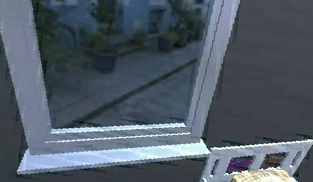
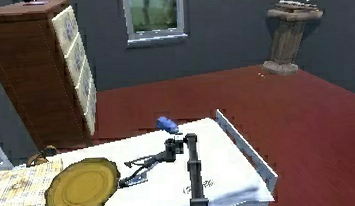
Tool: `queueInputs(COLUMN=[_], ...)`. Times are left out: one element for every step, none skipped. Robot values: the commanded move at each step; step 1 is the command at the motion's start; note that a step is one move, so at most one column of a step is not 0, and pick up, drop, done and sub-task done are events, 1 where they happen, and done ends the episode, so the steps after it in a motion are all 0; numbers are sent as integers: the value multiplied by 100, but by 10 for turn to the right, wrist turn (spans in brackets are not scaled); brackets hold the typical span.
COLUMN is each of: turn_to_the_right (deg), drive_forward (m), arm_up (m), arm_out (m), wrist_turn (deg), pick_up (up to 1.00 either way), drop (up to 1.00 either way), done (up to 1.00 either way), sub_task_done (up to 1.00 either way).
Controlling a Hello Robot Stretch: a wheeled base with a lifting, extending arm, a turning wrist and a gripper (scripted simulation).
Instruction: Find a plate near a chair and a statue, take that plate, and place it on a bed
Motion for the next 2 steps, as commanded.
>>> queueInputs(turn_to_the_right=[0,0], drive_forward=[0,0], arm_up=[-32,0], arm_out=[0,0], wrist_turn=[0,0], pick_up=[0,0], drop=[0,100], done=[0,0], sub_task_done=[0,0])
